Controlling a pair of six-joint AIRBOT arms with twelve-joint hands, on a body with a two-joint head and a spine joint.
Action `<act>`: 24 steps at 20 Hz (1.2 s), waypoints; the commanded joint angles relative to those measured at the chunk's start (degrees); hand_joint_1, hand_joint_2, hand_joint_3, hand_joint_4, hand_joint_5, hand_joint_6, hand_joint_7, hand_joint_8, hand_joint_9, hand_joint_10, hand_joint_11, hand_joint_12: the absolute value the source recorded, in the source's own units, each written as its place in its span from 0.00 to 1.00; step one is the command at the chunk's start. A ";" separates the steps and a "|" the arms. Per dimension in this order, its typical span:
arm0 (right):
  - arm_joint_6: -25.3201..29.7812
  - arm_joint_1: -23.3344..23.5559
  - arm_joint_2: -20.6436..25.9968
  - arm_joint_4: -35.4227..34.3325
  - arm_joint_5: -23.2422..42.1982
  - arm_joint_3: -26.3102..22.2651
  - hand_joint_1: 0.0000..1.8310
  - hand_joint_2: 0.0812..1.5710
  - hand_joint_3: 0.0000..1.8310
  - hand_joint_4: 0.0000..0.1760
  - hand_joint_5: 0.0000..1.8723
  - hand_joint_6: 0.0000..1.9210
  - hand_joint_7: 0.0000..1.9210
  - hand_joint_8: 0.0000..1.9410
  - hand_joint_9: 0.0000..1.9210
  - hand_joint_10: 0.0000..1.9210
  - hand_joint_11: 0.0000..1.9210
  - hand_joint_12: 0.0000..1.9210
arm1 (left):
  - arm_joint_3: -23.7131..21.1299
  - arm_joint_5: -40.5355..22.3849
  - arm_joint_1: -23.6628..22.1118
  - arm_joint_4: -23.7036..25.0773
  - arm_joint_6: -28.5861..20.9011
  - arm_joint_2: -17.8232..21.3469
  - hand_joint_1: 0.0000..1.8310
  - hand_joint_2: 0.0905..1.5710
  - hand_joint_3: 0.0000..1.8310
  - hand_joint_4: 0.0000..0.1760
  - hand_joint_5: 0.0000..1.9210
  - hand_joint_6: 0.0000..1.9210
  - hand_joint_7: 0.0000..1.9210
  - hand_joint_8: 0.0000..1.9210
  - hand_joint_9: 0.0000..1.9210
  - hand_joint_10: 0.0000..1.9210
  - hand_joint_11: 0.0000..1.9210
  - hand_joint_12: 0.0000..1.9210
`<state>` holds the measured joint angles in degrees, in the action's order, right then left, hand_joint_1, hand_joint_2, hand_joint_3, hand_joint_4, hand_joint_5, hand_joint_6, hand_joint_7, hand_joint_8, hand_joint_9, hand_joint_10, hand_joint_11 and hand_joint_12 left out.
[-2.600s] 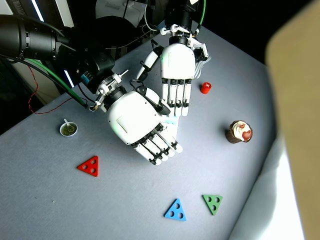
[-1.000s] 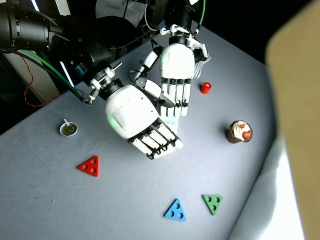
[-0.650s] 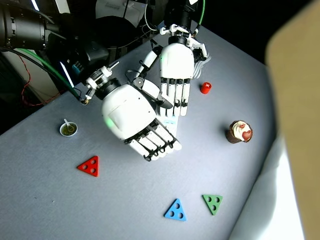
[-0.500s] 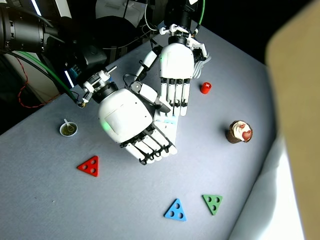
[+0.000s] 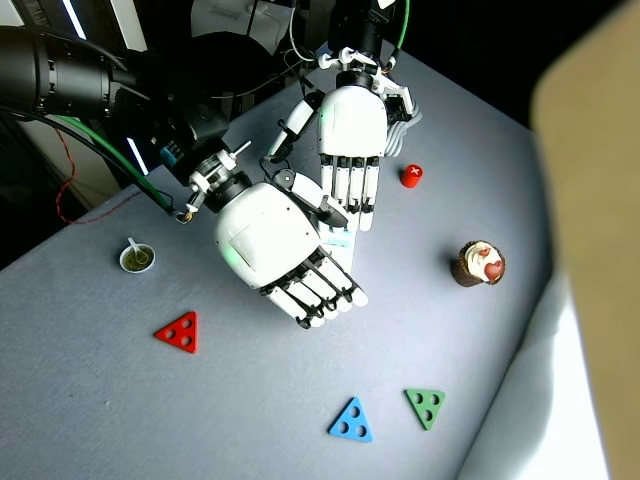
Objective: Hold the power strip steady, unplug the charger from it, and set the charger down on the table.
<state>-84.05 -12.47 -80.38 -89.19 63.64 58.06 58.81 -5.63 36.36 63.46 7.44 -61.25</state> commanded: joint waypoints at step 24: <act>0.16 -0.41 1.09 4.99 2.45 -0.71 0.33 0.70 0.00 0.00 0.16 0.00 0.20 0.00 0.20 0.00 0.09 0.28 | -0.42 -2.36 -0.33 -0.12 -0.13 -0.55 0.00 0.62 0.00 0.00 0.07 0.00 0.10 0.00 0.08 0.00 0.03 0.10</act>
<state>-84.20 -12.95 -79.96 -88.92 63.57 57.56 58.81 -5.61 36.01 63.44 7.44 -61.28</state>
